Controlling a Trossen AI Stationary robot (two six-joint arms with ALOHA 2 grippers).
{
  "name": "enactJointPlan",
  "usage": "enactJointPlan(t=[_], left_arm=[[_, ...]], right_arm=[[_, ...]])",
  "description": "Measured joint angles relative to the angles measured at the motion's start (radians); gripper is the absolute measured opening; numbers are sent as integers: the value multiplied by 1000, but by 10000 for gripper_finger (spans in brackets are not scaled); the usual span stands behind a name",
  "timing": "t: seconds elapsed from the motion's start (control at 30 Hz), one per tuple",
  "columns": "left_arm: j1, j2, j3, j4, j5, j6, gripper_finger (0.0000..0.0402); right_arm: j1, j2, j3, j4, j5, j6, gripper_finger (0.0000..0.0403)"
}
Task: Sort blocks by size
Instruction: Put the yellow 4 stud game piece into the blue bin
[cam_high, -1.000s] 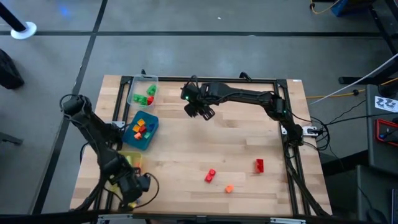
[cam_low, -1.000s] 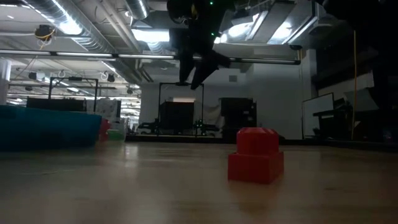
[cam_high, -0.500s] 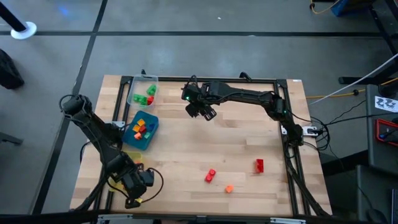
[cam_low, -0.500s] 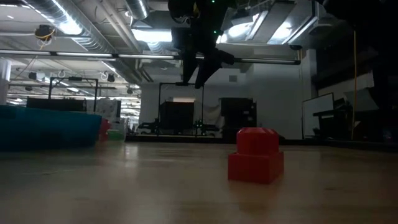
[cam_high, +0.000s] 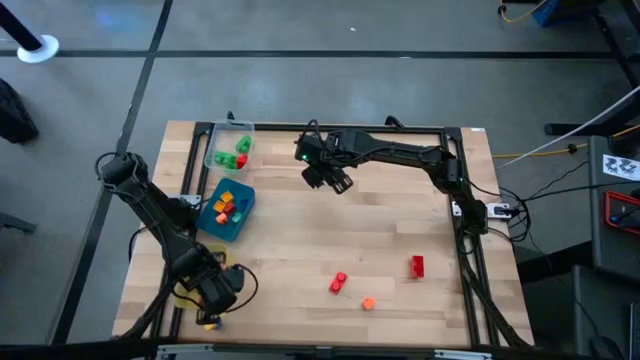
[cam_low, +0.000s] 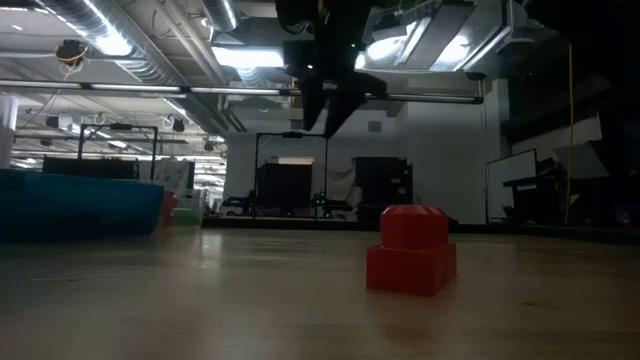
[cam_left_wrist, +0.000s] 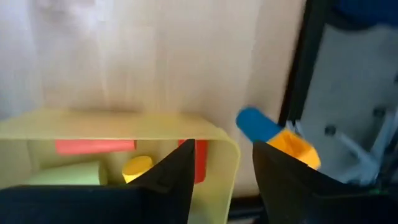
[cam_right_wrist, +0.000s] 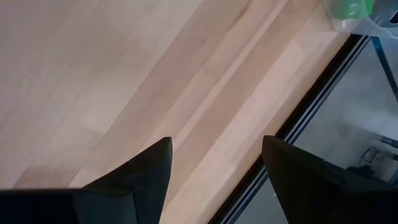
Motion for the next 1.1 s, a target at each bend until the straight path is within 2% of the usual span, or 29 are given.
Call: enactJointPlan(t=[0.13,0.33,0.7,1.1], left_arm=[[0,0,0,-5,78,81,149],[-1,0,0,-31,189,49,148],[-1,0,0,-52,192,22,147],[-1,0,0,-39,195,14,124]], right_arm=[[0,0,0,-3,0,-3,250],[0,0,0,-3,0,-40,250],[0,-39,-1,-28,-3,-44,250],[1,-95,-1,-62,-39,36,250]])
